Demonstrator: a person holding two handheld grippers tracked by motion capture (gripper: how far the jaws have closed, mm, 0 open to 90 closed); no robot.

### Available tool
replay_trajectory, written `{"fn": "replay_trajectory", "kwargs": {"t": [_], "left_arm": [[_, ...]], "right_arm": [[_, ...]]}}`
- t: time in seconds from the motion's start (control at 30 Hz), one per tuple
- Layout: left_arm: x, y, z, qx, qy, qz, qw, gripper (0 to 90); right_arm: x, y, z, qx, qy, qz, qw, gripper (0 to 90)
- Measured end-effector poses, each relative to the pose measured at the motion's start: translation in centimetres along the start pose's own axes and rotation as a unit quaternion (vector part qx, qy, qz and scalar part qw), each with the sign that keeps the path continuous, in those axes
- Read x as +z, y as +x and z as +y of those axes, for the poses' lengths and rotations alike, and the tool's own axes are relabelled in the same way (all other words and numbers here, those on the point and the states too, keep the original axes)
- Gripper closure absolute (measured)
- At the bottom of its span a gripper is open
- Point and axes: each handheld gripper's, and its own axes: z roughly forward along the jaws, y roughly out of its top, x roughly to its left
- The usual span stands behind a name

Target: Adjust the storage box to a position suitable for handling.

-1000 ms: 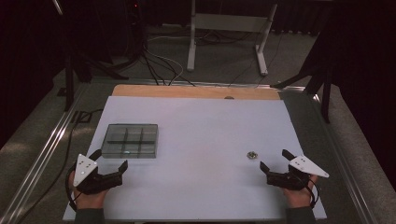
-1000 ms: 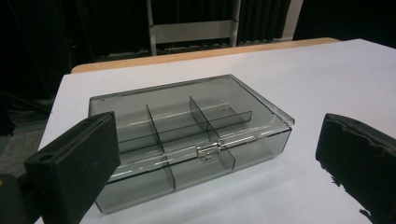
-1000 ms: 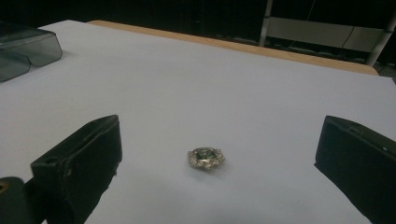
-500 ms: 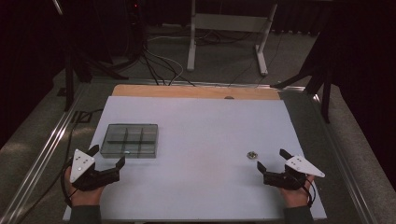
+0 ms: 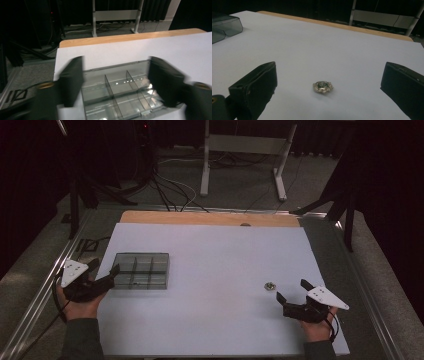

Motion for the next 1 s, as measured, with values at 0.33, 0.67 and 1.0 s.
{"fn": "replay_trajectory", "kwargs": {"t": [0.33, 0.67, 1.0], "left_arm": [[2.6, 2.3, -0.4, -0.019, 0.049, 0.007, 0.9986, 90.0], [4.5, 3.5, -1.2, -0.044, 0.077, 0.036, 0.9954, 90.0], [6.1, 4.2, -1.9, -0.054, 0.102, 0.051, 0.992, 90.0]], "right_arm": [[-0.1, -0.2, 0.0, 0.006, -0.003, -0.005, 1.0, 0.6], [-0.1, -0.1, 0.0, 0.005, -0.003, -0.006, 1.0, 0.6], [0.1, -0.1, -0.1, 0.003, 0.0, -0.006, 1.0, 0.6]]}}
